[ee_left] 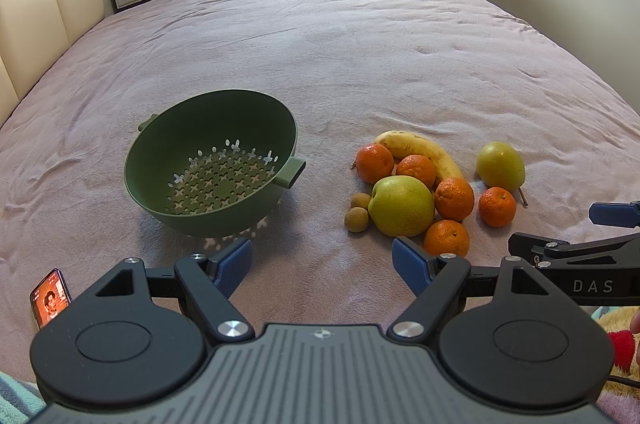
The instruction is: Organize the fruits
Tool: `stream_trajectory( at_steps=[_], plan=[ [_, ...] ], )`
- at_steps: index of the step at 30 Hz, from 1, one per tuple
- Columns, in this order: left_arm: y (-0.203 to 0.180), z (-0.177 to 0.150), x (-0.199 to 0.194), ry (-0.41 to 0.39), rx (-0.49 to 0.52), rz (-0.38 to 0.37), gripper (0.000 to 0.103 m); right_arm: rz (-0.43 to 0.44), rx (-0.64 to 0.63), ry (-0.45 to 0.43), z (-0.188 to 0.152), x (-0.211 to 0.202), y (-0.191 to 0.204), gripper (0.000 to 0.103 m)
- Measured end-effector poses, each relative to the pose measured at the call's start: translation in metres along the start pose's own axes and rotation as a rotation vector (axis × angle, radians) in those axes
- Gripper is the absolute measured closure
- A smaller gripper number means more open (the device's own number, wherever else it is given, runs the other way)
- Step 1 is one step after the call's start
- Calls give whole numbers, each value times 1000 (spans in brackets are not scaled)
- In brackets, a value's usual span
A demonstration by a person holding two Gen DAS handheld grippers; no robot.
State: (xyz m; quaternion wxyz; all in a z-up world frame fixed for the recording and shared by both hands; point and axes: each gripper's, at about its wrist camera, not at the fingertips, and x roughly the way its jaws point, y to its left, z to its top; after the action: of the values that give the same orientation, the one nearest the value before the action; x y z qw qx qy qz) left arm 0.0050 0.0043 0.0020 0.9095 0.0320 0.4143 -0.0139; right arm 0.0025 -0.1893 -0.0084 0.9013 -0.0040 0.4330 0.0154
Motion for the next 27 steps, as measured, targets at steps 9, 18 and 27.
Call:
stream_trajectory(
  at_steps=[9,18,27],
  plan=[
    [0,0,0,0,-1,-1,10,-3,-3,10,0,2,1,4],
    [8,0,5,16,-38,-70,32,16,-35,20,1,11,1,20],
    [-5,4,20,24,-19,-201,53,15,-77,-3,4,26,-5,38]
  ],
)
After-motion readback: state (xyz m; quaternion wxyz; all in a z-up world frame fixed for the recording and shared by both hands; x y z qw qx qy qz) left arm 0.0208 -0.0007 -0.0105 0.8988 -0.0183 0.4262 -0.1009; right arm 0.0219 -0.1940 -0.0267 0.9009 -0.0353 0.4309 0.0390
